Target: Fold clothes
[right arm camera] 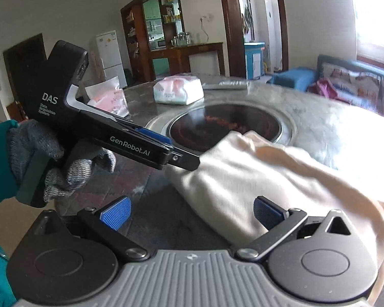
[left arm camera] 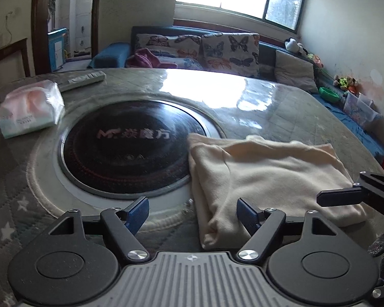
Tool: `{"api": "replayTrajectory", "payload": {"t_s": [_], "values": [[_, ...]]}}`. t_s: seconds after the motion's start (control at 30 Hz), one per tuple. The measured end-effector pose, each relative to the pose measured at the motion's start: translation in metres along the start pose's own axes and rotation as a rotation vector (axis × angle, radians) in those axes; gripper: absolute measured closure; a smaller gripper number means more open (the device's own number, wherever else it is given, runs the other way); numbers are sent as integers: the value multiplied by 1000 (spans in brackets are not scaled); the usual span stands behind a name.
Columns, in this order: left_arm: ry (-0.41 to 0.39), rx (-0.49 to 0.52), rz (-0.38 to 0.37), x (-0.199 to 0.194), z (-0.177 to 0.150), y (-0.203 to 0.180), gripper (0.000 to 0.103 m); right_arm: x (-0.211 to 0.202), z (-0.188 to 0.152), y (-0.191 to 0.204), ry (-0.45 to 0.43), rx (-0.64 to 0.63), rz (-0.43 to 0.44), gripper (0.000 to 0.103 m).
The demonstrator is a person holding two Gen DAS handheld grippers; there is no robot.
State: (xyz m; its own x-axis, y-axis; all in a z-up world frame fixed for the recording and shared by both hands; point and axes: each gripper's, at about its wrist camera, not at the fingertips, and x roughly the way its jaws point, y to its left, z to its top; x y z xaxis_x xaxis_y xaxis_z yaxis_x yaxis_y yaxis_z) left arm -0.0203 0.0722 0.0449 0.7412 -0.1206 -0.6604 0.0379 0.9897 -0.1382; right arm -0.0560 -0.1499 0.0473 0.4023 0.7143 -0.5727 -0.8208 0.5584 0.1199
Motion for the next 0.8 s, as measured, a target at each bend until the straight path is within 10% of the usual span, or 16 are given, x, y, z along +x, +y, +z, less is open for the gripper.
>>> {"api": "replayTrajectory", "payload": {"t_s": [0.53,0.8], "values": [[28,-277,-102,2,16,31,28,60,21,59,118,-391,-160,41],[76,-446,-179,17,19,38,23,53,30,47,97,-298,-156,87]]}}
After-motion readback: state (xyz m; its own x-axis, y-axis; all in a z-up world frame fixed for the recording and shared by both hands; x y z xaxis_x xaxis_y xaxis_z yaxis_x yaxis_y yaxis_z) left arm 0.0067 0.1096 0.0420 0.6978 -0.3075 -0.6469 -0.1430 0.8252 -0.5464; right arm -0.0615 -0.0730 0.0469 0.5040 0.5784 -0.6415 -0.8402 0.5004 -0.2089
